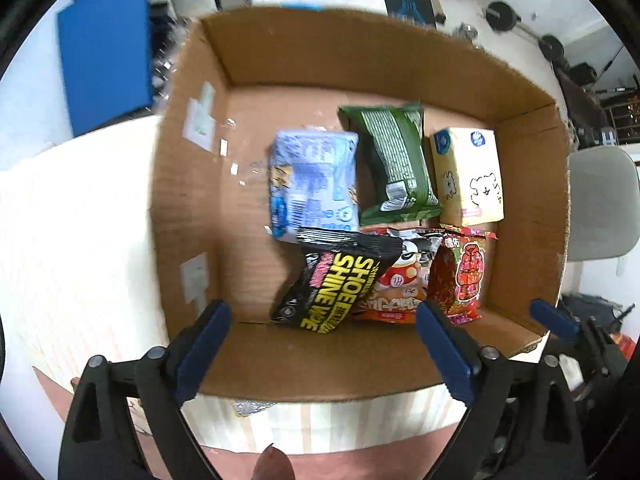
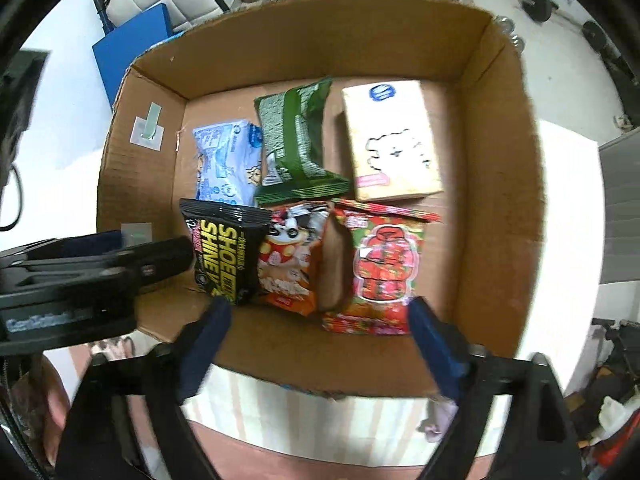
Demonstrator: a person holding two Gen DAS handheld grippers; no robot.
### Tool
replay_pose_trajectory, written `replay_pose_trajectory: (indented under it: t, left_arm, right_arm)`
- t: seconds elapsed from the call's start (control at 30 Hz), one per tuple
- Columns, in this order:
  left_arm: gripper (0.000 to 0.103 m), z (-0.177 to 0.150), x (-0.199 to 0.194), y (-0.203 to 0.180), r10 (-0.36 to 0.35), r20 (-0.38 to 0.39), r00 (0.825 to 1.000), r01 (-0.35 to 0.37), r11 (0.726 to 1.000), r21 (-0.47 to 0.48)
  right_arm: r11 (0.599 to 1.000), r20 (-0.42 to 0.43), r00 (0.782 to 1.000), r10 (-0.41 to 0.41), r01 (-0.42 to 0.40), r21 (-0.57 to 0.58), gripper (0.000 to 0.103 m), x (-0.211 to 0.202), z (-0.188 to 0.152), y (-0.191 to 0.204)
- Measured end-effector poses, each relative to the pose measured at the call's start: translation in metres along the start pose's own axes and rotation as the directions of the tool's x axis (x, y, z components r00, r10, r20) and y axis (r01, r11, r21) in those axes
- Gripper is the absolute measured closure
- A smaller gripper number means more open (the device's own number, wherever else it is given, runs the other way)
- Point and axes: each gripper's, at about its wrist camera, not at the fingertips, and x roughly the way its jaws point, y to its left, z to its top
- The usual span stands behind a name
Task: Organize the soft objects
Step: 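Place both packs into the box and open both tools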
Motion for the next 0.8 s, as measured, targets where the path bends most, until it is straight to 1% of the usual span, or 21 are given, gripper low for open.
replay_pose_trajectory:
  t: [0.07,0.1,0.13,0.23,0.27,0.37,0.43,0.57,0.73,0.8]
  left_arm:
    - [0.003,-0.009,-0.011,0.0,0.027,0.047,0.999,-0.027,1.0,0.001]
    - [0.003,-0.013,-0.017,-0.001,0.04,0.072,0.997,-0.04,0.999,0.0]
    - [0.003,-0.009,-0.022,-0.002,0.047,0.092,0.995,-0.047,0.999,-0.003]
    - [0.003,-0.029,-0.037,-0.005,0.07,0.165,0.984,-0.07,0.998,-0.005]
    - [0.003,-0.029,-0.04,-0.003,0.077,0.182,0.98,-0.078,0.997,-0.004]
    - [0.003,-0.04,-0.059,0.0,0.109,0.251,0.962,-0.111,0.994,-0.006]
    - [0.003,-0.049,-0.07,-0.001,0.116,0.292,0.949,-0.117,0.993,-0.012]
    - [0.003,-0.065,-0.088,-0.004,0.115,0.349,0.93,-0.118,0.993,-0.011]
    - [0.003,-0.081,-0.111,-0.007,0.129,0.417,0.9,-0.136,0.991,-0.013]
    - [0.003,-0.084,-0.115,-0.006,0.13,0.431,0.893,-0.136,0.991,-0.016]
  right_arm:
    - [1.0,0.027,0.999,-0.023,0.023,-0.003,0.004,-0.009,-0.007,-0.001]
    - [0.999,0.044,0.998,-0.037,0.037,-0.002,0.001,-0.013,-0.012,-0.002]
    - [0.999,0.062,0.997,-0.052,0.052,0.001,0.0,-0.019,-0.016,-0.003]
    - [0.997,0.113,0.99,-0.081,0.081,0.005,0.0,-0.036,-0.03,-0.005]
    - [0.997,0.125,0.989,-0.083,0.083,0.009,0.0,-0.04,-0.035,-0.005]
    - [0.995,0.172,0.98,-0.098,0.094,0.029,0.0,-0.057,-0.049,-0.007]
    - [0.995,0.205,0.973,-0.103,0.097,0.037,0.0,-0.069,-0.059,-0.008]
    - [0.994,0.26,0.96,-0.109,0.101,0.045,0.0,-0.09,-0.075,-0.007]
    - [0.996,0.314,0.945,-0.091,0.08,0.047,0.0,-0.115,-0.091,-0.002]
    - [0.996,0.327,0.941,-0.084,0.074,0.045,0.0,-0.122,-0.095,0.0]
